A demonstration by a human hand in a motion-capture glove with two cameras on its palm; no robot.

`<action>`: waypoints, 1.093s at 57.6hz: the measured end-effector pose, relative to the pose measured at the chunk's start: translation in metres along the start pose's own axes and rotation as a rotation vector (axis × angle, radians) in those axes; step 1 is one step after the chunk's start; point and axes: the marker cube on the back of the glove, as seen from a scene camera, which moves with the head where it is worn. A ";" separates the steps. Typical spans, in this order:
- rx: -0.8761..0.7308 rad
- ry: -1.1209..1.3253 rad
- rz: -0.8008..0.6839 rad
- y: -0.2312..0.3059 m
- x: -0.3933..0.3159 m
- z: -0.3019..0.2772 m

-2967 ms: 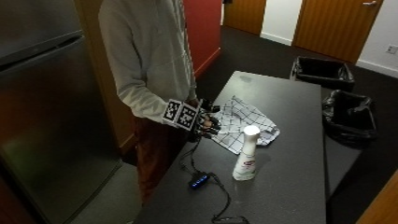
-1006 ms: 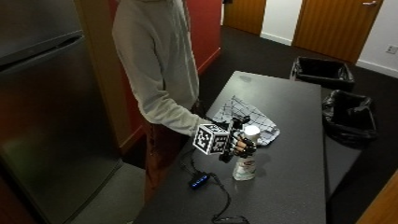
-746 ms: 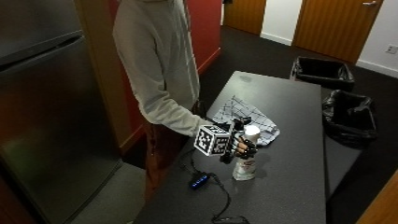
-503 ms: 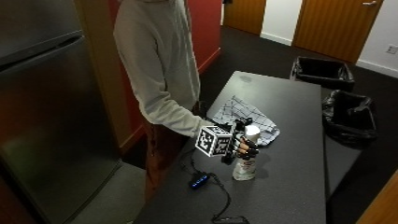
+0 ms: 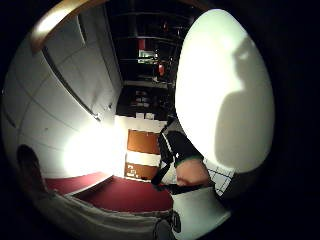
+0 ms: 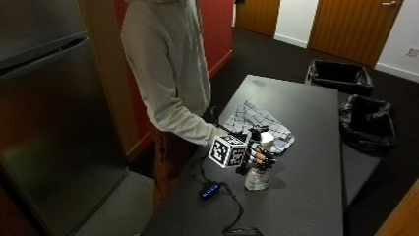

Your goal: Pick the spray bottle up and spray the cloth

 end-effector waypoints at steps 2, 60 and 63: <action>0.000 -0.002 -0.002 -0.001 0.000 0.001; -0.061 -0.067 0.088 -0.025 -0.009 0.028; -0.090 -0.053 0.077 -0.022 -0.013 0.030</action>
